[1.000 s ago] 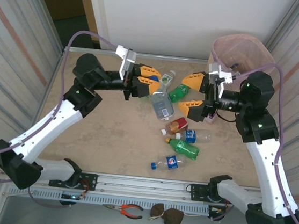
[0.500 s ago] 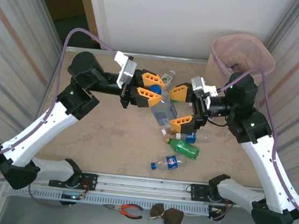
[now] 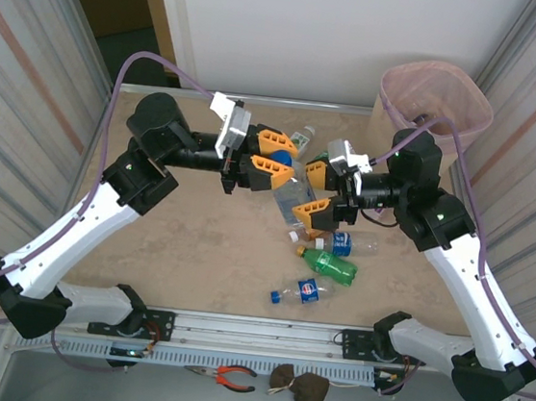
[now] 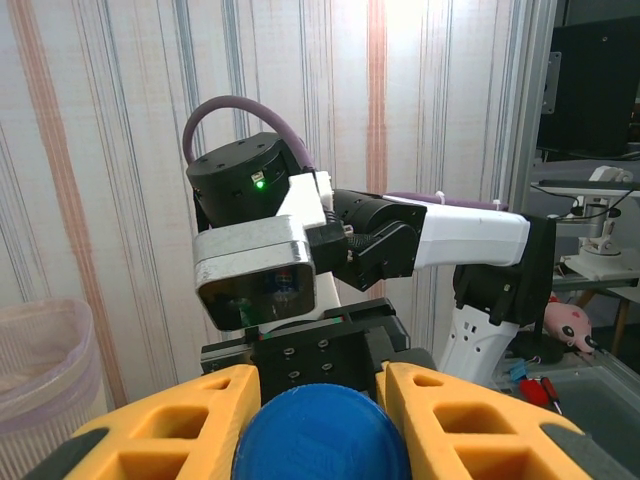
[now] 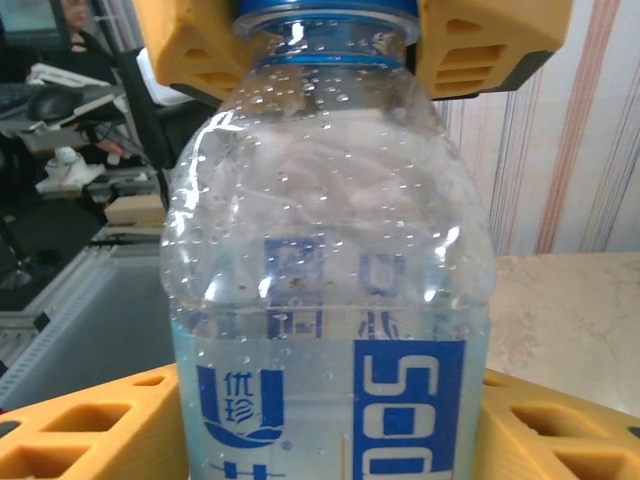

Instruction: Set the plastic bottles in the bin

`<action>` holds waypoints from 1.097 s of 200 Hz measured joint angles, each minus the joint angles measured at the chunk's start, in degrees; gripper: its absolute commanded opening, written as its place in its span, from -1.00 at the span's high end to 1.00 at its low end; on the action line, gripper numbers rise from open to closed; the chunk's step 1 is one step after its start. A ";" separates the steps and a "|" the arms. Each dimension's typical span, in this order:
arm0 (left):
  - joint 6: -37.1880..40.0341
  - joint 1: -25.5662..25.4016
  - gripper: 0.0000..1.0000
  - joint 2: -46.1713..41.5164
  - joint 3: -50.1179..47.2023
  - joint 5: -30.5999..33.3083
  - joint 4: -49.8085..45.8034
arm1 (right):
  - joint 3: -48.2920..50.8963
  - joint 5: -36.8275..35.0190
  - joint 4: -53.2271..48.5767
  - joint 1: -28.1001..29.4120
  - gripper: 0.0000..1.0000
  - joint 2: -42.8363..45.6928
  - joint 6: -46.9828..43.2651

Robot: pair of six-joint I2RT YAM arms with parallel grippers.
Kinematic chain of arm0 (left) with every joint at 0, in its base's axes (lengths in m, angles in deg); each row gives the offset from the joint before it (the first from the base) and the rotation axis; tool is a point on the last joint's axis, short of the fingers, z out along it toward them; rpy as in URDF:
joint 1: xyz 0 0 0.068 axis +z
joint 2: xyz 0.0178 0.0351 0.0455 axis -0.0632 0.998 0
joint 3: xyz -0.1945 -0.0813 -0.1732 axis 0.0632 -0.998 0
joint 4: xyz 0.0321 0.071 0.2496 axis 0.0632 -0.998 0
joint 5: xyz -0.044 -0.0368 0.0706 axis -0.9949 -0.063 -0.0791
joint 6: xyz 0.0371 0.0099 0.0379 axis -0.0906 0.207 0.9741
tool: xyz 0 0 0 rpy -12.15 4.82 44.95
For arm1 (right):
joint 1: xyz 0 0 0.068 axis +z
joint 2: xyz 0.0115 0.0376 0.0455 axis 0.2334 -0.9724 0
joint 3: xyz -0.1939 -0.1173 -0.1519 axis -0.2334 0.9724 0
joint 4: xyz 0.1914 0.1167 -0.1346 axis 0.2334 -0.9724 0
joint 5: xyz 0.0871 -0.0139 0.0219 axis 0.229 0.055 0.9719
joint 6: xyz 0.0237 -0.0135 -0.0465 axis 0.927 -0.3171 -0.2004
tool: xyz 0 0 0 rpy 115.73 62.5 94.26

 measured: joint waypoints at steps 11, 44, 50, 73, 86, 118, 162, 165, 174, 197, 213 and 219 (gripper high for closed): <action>0.00 -0.07 0.92 0.00 0.00 0.07 -0.02 | 0.00 -0.04 0.00 0.00 -0.15 0.00 0.00; 0.02 -0.09 0.80 -0.02 0.00 0.13 -0.02 | 0.00 -0.15 0.00 0.07 -0.08 0.00 0.00; 0.00 -0.09 0.77 -0.04 0.00 0.13 0.00 | 0.00 -0.15 0.00 0.15 -0.06 0.00 0.00; 0.02 -0.09 0.52 -0.22 0.00 0.15 -0.07 | 0.00 -0.17 0.07 0.33 -0.04 0.00 0.00; 0.11 -0.09 0.15 -0.31 -0.02 0.31 -0.24 | 0.00 -0.22 0.07 0.33 -0.04 0.00 0.02; 1.25 -0.02 -0.13 -1.73 -1.18 3.34 -0.22 | 0.00 -0.96 -0.28 0.59 -0.04 0.07 0.00; 3.08 -0.02 -0.27 -6.10 -2.78 7.43 -1.09 | -0.04 -3.26 -1.25 -0.66 -0.02 0.11 -0.15; 3.23 -0.02 -0.28 -6.47 -2.86 7.65 -1.16 | -0.07 -3.48 -1.38 -1.05 -0.02 0.11 -0.15; 3.50 0.02 -0.29 -7.58 -3.26 8.39 -1.44 | -0.31 -4.13 -2.01 -2.23 -0.03 0.11 -0.15; 4.31 0.22 -0.30 -10.51 -5.05 10.29 -2.14 | -1.79 -6.03 -3.23 -6.16 -0.02 0.09 -0.15; 4.57 0.46 -0.30 -11.87 -5.97 11.26 -2.45 | -3.48 -7.45 -3.96 -9.62 -0.02 -0.07 -0.15; 4.63 0.46 -0.30 -12.17 -6.21 11.63 -2.56 | -4.31 -7.91 -4.09 -11.08 -0.02 -0.26 -0.13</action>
